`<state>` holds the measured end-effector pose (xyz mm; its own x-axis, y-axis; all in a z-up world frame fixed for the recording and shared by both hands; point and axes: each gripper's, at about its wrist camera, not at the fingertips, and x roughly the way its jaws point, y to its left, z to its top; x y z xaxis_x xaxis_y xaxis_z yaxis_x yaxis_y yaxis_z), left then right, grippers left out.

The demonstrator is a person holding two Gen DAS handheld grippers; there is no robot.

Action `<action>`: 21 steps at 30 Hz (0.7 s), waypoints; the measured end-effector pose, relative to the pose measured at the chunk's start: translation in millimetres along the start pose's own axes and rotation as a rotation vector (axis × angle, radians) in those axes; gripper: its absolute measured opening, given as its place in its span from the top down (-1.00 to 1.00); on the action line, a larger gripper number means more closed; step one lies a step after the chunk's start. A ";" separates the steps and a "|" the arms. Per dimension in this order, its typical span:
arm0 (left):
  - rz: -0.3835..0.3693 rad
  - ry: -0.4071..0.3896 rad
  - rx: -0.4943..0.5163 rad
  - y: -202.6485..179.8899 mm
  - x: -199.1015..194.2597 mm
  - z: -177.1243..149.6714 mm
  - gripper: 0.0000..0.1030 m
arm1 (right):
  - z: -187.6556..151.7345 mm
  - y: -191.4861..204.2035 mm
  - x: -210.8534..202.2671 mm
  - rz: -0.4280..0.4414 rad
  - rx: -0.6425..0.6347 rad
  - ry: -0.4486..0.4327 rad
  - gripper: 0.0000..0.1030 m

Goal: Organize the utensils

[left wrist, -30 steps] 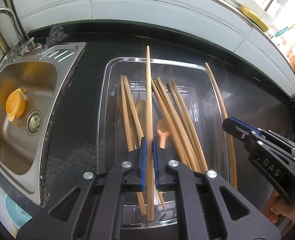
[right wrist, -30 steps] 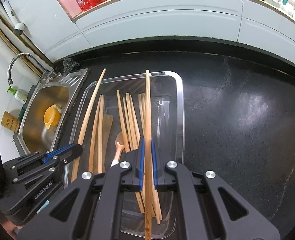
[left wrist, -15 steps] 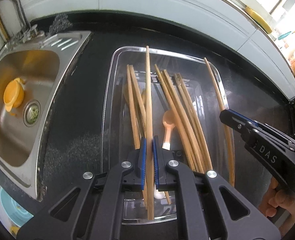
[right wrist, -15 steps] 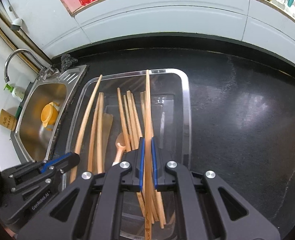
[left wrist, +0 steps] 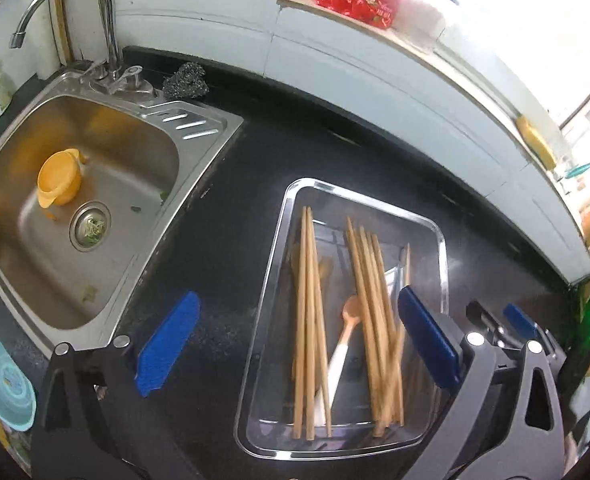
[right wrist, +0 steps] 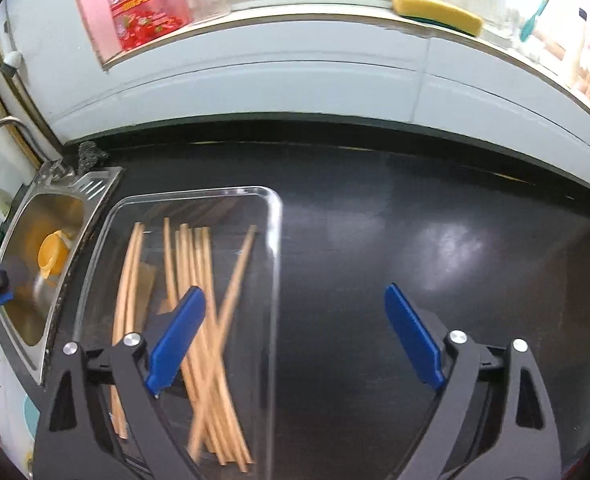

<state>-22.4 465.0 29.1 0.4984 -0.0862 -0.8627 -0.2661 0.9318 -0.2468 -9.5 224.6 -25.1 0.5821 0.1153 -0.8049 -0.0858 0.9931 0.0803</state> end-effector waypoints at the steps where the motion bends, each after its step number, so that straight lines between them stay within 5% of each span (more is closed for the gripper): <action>1: 0.002 -0.003 0.003 -3.5 -0.9 0.3 -0.88 | -0.7 -2.6 0.1 0.000 0.007 0.002 -0.74; 10: -0.012 0.012 0.135 -61.5 4.2 -13.9 -0.88 | -13.4 -30.1 -10.2 0.003 0.005 0.015 -0.85; 21: -0.063 0.065 0.248 -172.4 25.8 -59.7 -0.88 | -36.4 -147.9 -31.9 -0.074 0.097 0.037 -0.87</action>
<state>-12.9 281.1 23.0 0.4516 -0.1619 -0.8774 -0.0216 0.9811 -0.1922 -44.8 73.2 -32.7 0.5536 0.0428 -0.8317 0.0358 0.9965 0.0751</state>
